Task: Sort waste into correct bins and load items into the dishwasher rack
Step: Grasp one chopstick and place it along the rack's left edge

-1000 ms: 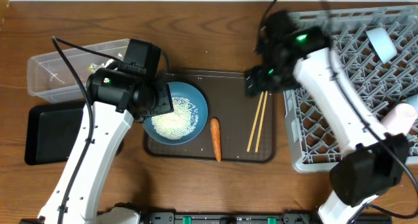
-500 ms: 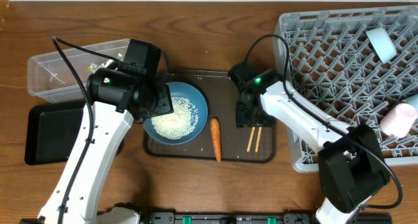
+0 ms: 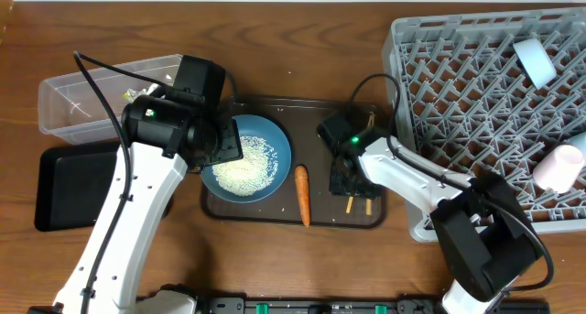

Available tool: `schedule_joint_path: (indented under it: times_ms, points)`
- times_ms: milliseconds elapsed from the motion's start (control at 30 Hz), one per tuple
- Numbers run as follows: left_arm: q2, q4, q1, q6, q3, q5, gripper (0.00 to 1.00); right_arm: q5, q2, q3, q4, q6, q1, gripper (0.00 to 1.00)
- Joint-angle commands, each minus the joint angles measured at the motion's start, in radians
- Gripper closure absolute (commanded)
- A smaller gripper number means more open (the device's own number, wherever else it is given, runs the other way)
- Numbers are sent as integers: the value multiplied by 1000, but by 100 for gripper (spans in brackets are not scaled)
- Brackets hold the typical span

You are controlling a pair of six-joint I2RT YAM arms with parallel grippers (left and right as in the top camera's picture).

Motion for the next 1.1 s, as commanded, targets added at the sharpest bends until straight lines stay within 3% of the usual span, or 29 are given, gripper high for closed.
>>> schedule_joint_path:
  times_ms: [0, 200, 567, 833, 1067]
  points:
    - [-1, -4, 5, -8, -7, -12, 39, 21, 2, -34, 22, 35, 12, 62]
    - [-1, -5, 5, -8, -7, -12, 39, 16, 2, -61, 43, 35, 12, 99]
    - [-1, -8, 5, -8, -7, -12, 39, 18, -10, -19, 5, -7, 5, 99]
    - [-1, -8, 5, -8, -7, -12, 39, 18, -180, 145, -138, -222, -72, 99]
    - [-1, -8, 5, -8, -7, -12, 38, 18, -342, 160, -261, -456, -211, 99]
